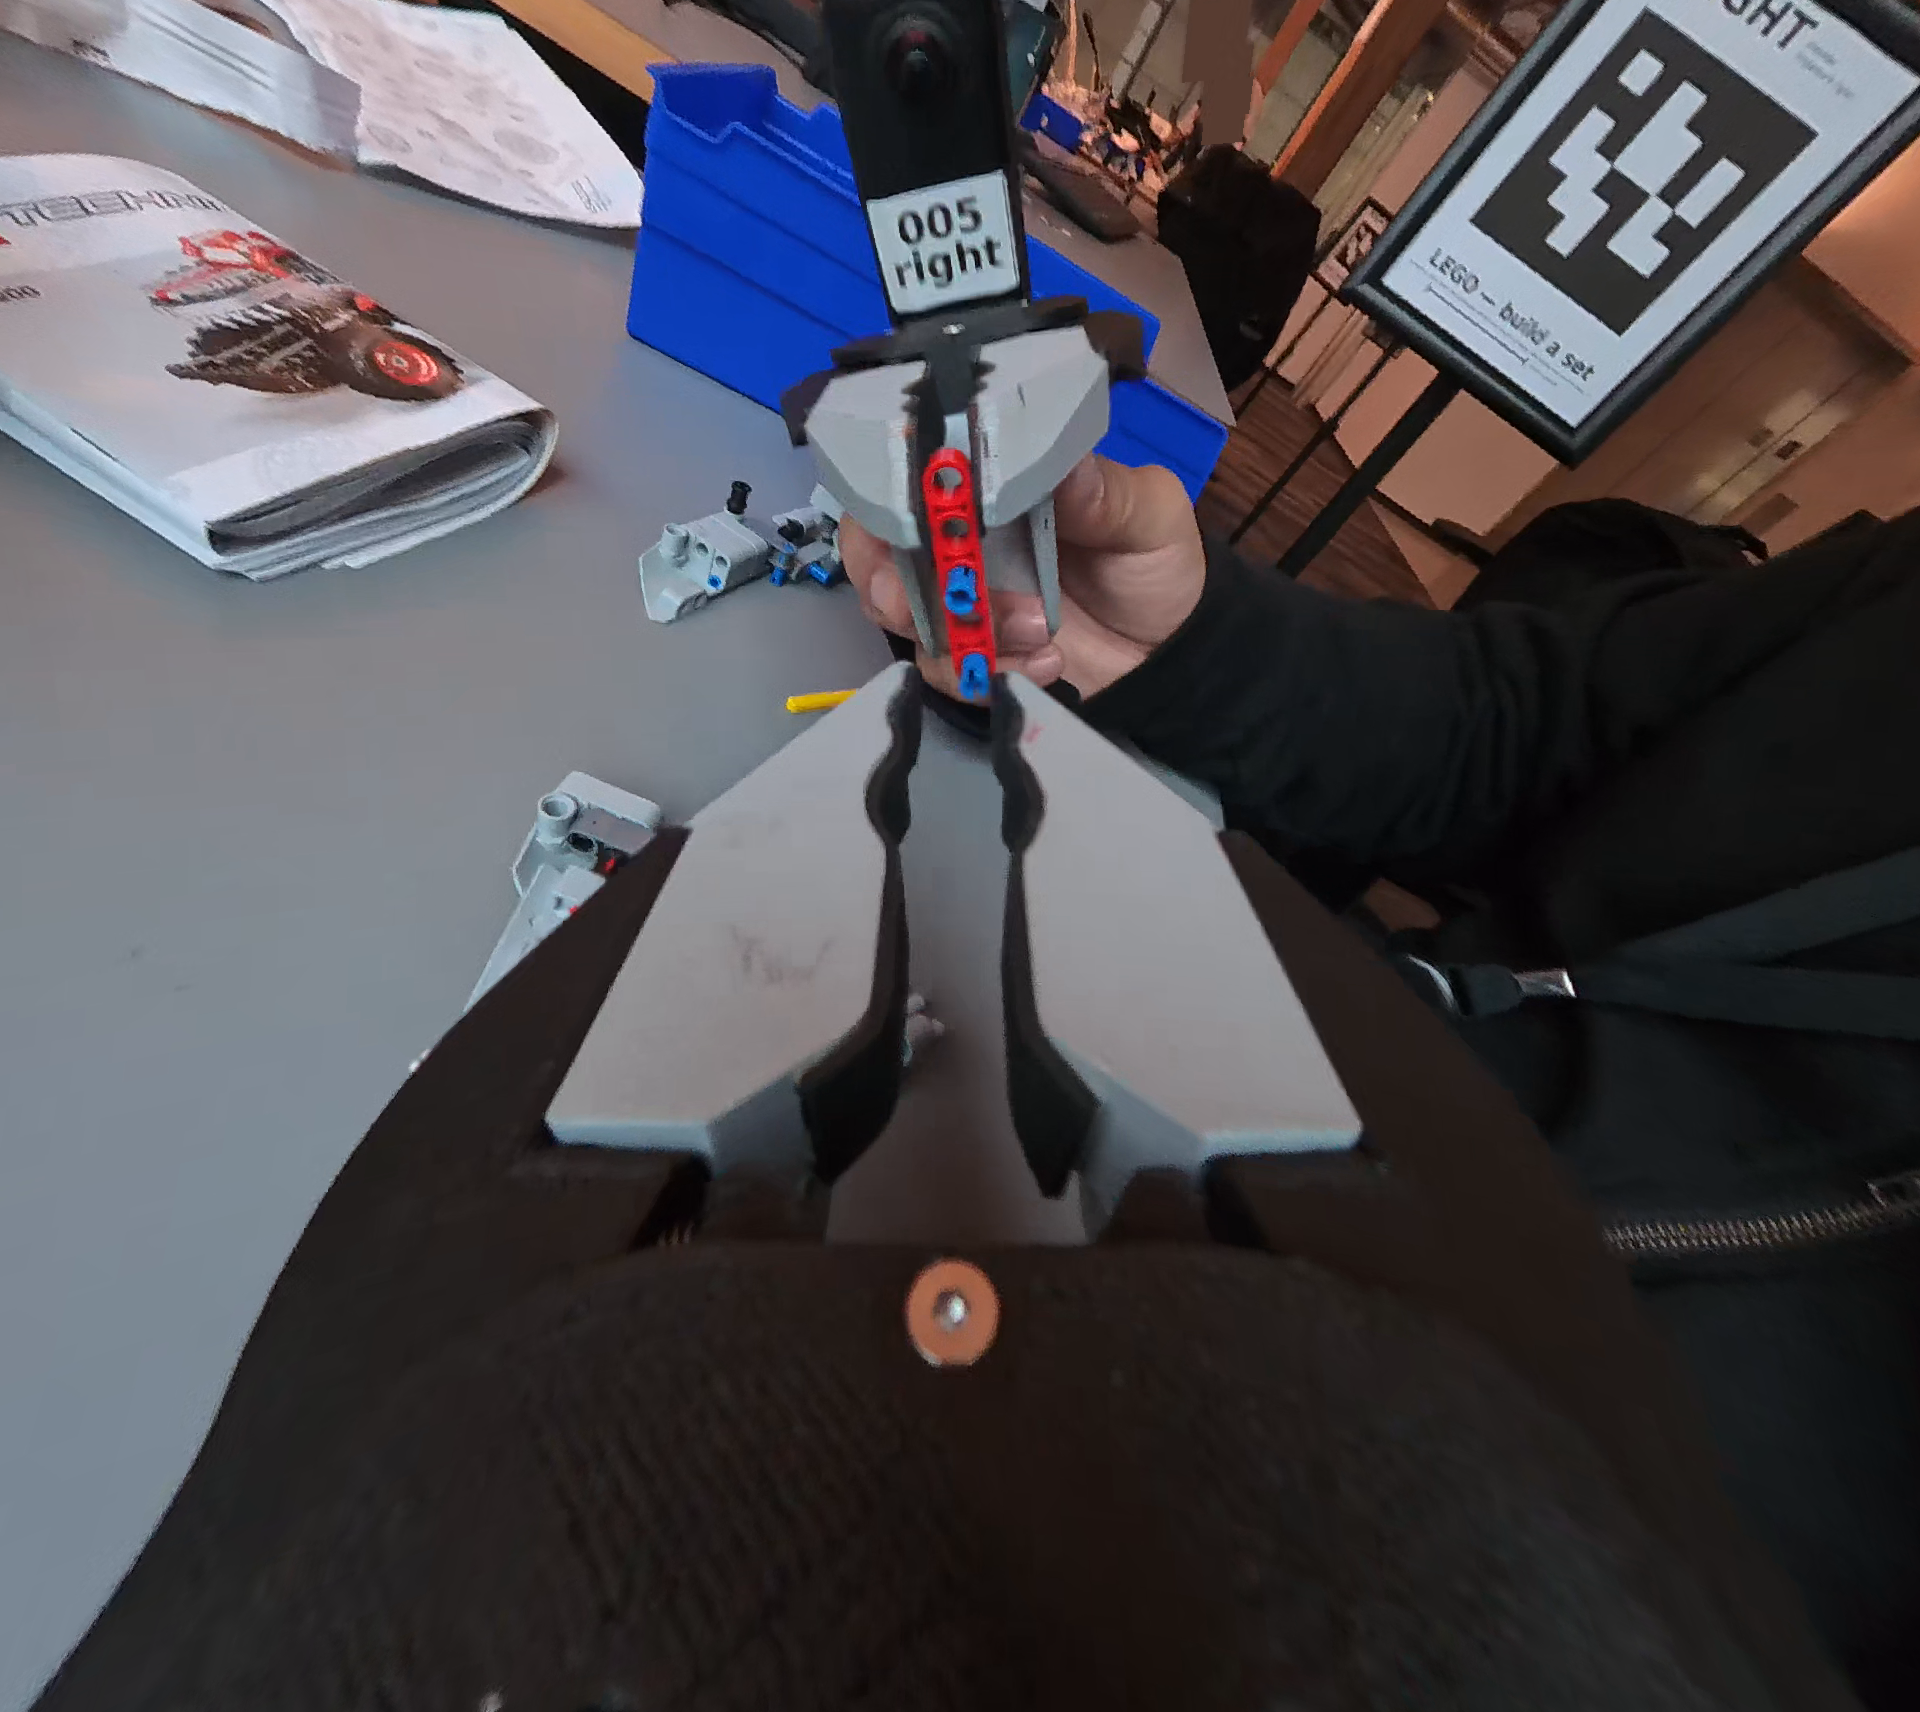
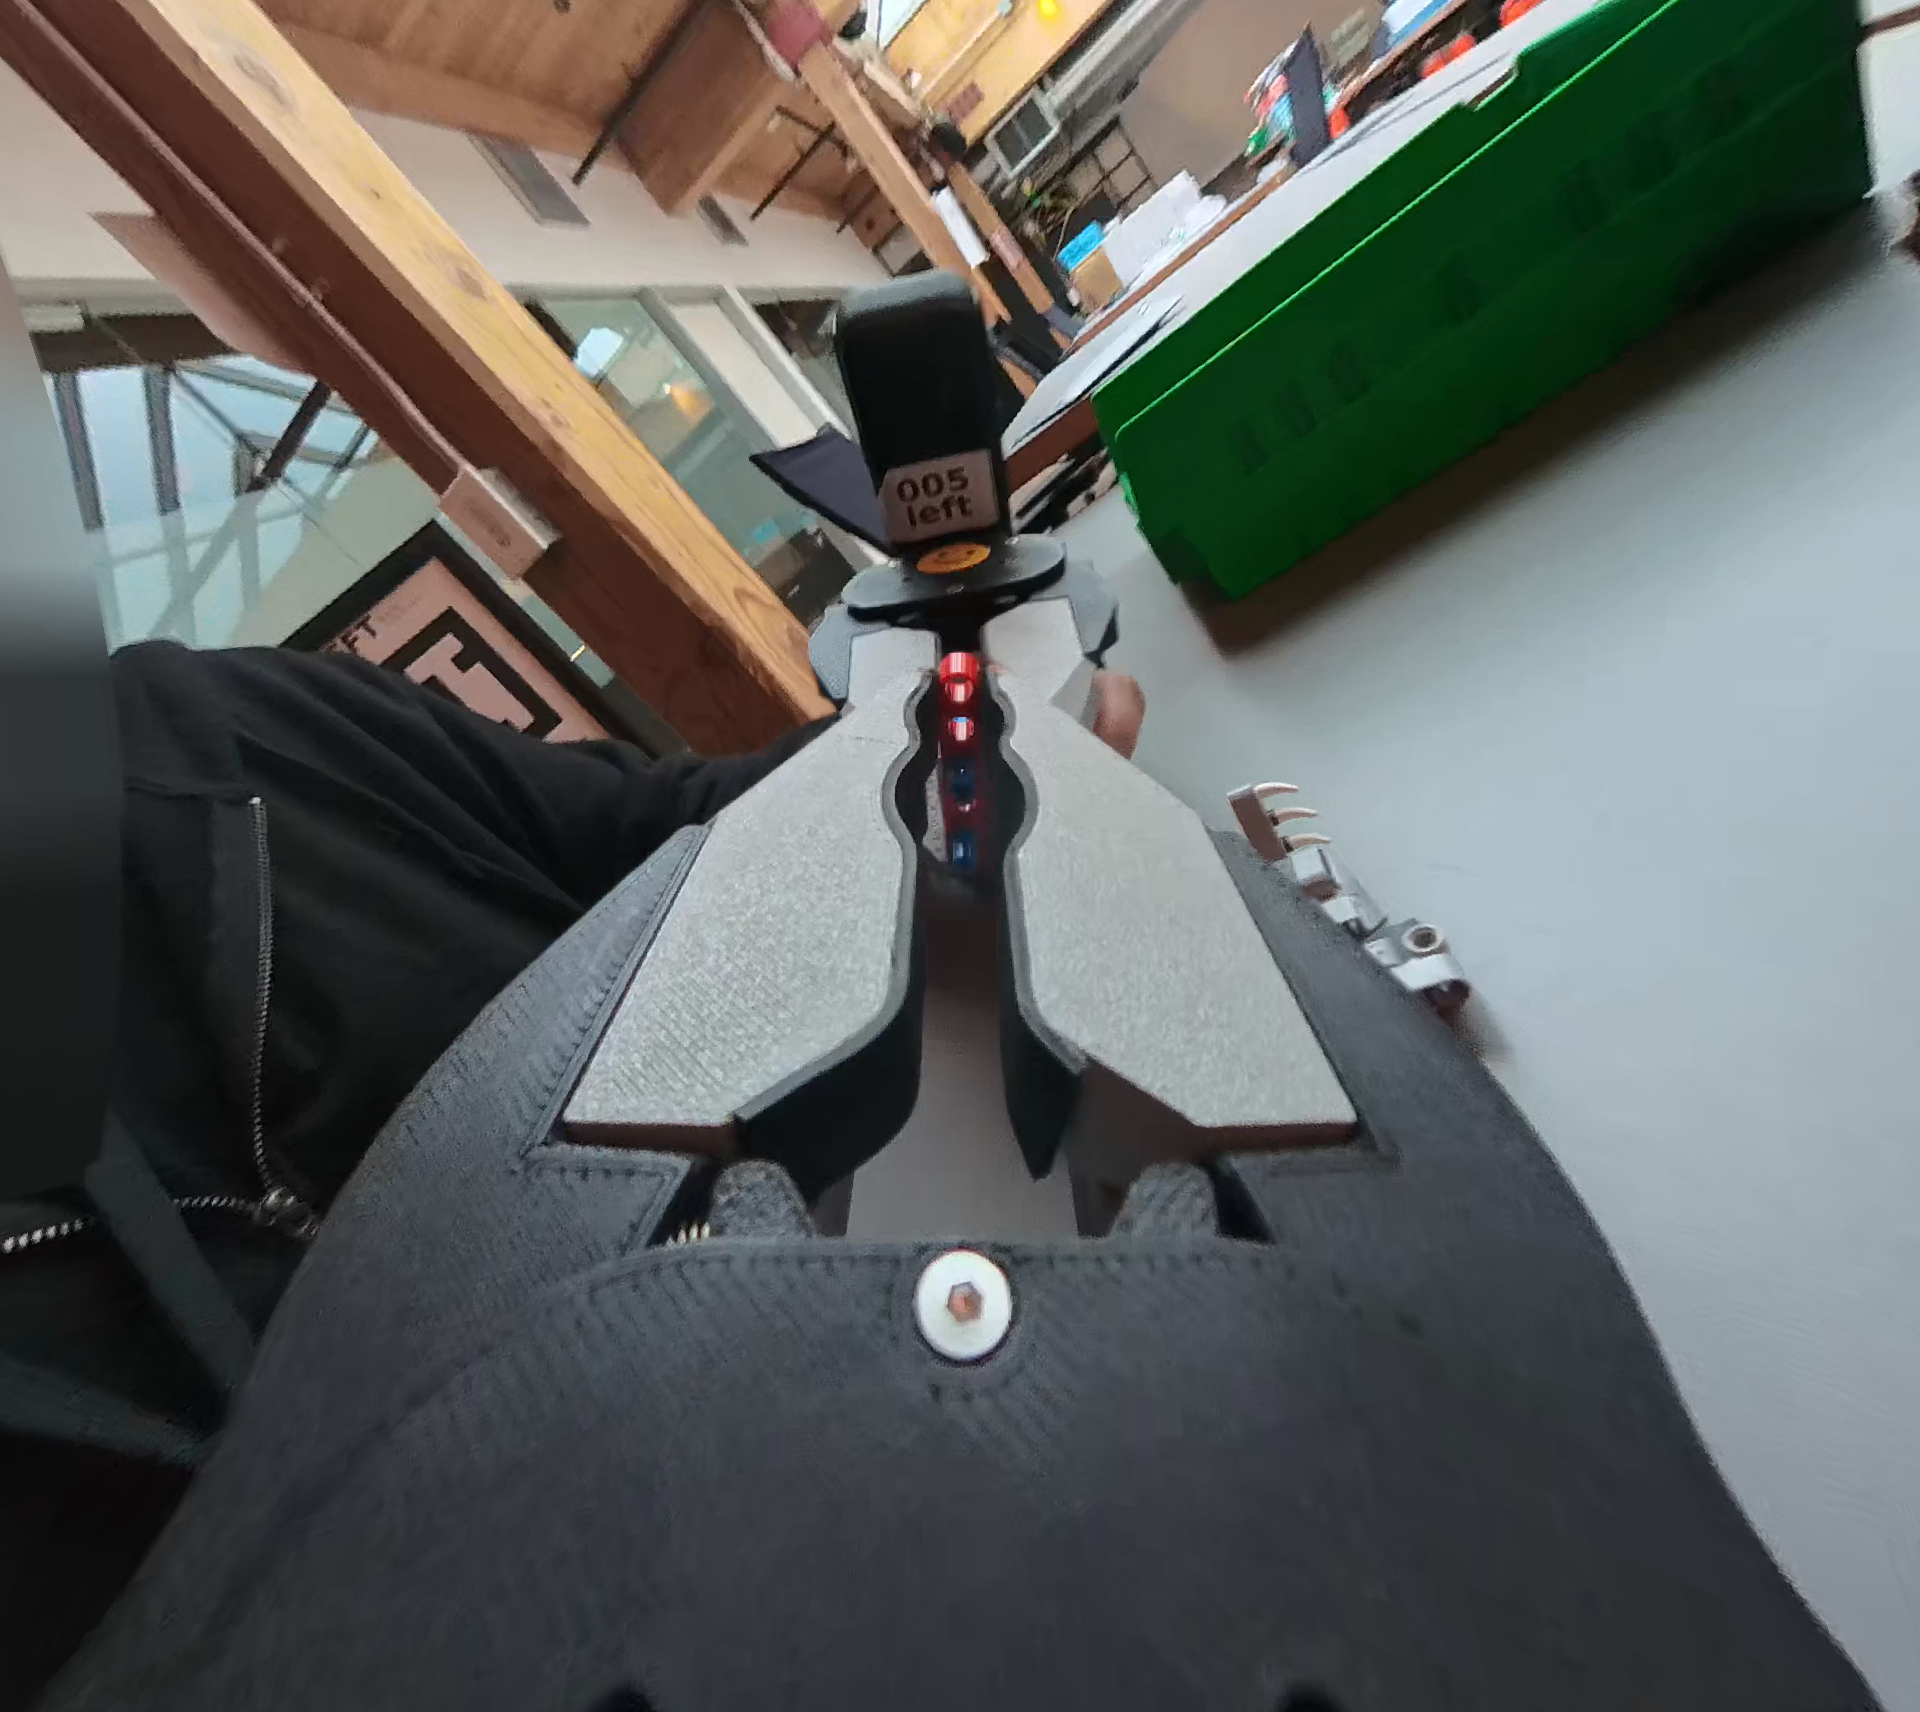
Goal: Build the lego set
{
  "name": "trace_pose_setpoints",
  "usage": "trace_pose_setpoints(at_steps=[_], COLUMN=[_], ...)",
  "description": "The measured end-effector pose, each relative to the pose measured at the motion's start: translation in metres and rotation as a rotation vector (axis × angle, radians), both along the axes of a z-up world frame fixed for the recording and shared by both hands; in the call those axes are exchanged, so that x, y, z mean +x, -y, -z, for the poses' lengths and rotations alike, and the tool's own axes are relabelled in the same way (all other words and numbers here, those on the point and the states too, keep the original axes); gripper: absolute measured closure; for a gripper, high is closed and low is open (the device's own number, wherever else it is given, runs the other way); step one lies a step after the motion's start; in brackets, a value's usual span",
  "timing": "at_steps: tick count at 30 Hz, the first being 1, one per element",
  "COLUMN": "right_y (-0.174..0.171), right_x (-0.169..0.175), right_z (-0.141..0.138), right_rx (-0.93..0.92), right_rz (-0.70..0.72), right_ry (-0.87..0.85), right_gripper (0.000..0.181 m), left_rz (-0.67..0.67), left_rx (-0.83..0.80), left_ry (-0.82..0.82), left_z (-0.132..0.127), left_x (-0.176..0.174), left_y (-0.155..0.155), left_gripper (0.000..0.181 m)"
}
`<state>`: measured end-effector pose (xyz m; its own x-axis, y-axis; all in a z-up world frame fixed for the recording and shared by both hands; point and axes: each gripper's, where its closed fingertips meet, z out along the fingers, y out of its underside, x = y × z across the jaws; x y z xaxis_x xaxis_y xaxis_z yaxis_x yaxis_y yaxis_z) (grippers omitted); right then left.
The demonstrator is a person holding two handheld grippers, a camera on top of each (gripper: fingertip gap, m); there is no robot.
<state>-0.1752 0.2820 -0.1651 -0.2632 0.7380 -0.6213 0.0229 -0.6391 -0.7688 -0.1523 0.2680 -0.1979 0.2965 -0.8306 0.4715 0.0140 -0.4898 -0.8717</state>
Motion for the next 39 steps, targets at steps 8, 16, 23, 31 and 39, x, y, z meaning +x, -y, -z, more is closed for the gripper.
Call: trace_pose_setpoints(at_steps=[8, 16, 23, 31, 39], right_y=[-0.01, -0.002, 0.005, -0.007, -0.012], right_x=[0.01, 0.011, 0.008, 0.004, -0.004], right_z=[-0.015, -0.025, -0.023, 0.007, 0.019], right_rx=[0.012, 0.132, 0.198, 0.155, 0.066], right_rz=[0.081, 0.102, 0.085, 0.099, 0.124], right_ry=[-0.092, -0.116, -0.086, 0.107, 0.142], right_gripper=[0.178, 0.177, 0.177, 0.164, 0.161], left_rz=[-0.097, -0.084, -0.099, -0.255, -0.397], left_rx=[0.071, 0.145, 0.196, 0.584, 0.949], left_ry=[0.055, 0.027, 0.035, -0.558, -0.993], left_z=[-0.022, -0.025, -0.037, -0.009, -0.001], left_x=[-0.01, 0.004, 0.001, -0.022, -0.028], left_y=[-0.01, -0.006, -0.005, -0.024, -0.036], left_gripper=[0.174, 0.177, 0.175, 0.176, 0.176])
